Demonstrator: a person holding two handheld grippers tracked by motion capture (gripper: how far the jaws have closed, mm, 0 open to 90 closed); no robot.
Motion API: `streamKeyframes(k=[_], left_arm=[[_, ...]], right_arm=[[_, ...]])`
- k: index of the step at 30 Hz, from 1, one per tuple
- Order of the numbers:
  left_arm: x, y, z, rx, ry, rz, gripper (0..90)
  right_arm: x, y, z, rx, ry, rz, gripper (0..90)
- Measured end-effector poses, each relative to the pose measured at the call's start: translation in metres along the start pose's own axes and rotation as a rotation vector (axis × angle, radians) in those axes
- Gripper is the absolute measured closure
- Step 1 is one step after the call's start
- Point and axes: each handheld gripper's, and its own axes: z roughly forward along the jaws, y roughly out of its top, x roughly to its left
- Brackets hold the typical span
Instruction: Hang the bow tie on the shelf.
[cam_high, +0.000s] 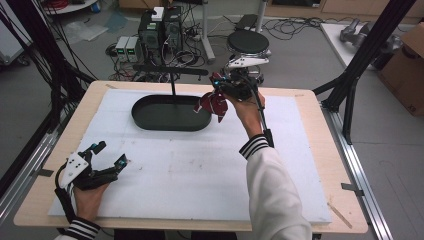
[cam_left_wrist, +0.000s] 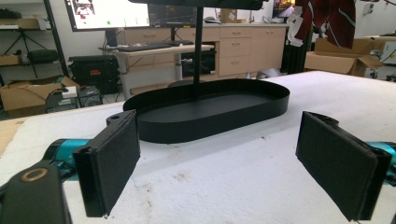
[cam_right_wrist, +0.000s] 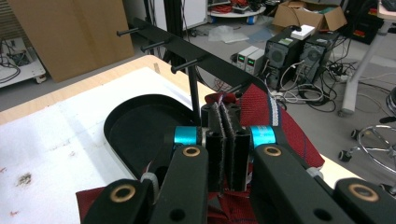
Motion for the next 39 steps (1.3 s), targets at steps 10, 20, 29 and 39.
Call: streamKeyframes(k=[10, 20, 29, 39], left_arm=[[0.0, 0.0, 0.0, -0.001, 0.0, -0.001, 14.1], [0.0, 0.0, 0.0, -0.003, 0.0, -0.001, 14.1], [0.0, 0.0, 0.0, -0.003, 0.0, -0.001, 14.1], [0.0, 0.0, 0.0, -0.005, -0.001, -0.003, 14.1]], right_arm=[[0.006, 0.008, -0.002, -0.025, 0.015, -0.011, 88.6], [0.018, 0.024, -0.001, -0.041, 0.048, -0.035, 88.6], [0.024, 0.03, 0.004, -0.053, 0.057, -0.048, 88.6], [0.027, 0.045, 0.011, -0.062, 0.053, -0.067, 88.6]])
